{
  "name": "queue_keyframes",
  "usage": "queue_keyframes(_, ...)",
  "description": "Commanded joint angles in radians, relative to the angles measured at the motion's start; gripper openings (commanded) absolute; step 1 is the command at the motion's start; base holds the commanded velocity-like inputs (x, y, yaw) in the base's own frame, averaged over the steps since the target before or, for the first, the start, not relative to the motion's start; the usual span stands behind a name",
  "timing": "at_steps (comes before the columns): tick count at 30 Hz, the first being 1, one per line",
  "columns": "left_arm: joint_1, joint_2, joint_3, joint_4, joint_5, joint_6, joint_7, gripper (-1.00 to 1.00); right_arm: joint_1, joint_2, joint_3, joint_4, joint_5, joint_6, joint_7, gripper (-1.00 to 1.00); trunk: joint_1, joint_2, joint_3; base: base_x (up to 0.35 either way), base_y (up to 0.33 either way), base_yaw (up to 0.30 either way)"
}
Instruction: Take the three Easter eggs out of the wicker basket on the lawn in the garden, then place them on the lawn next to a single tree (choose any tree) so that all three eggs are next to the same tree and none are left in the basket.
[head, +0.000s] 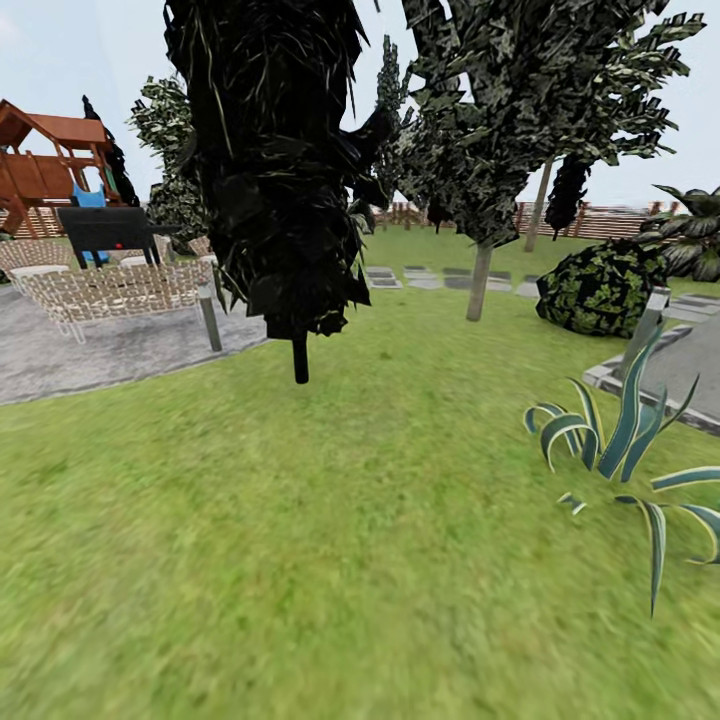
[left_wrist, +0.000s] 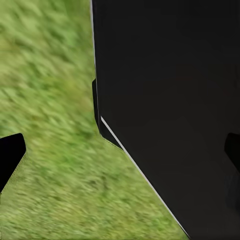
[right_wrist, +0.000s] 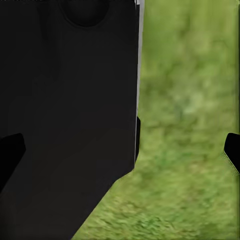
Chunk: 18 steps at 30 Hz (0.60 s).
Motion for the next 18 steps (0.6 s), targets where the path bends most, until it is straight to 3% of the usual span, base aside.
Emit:
queue_keyframes(1,0.001,0.0,0.0,-0.002,0.0,0.0,0.0,1.0,-0.001,0.0,0.0,0.002,0.0,-0.001,0.0,1.0,0.001,0.0,-0.001,0.33,0.0,0.0)
queue_keyframes(6,0.001,0.0,0.0,-0.002,0.0,0.0,0.0,1.0,-0.002,0.0,0.0,0.002,0.003,-0.002,0.001,1.0,0.001,0.0,-0.001,0.33,0.0,-0.056)
queue_keyframes(15,0.001,0.0,0.0,-0.002,0.0,0.0,0.0,1.0,-0.002,0.0,0.0,0.002,0.004,-0.002,0.004,1.0,0.001,0.0,-0.001,0.33,0.0,-0.26)
queue_keyframes(18,0.001,0.0,0.0,-0.002,0.0,0.0,0.0,1.0,-0.001,0.0,0.0,0.002,0.003,-0.002,0.003,1.0,0.001,0.0,-0.001,0.33,0.0,-0.098)
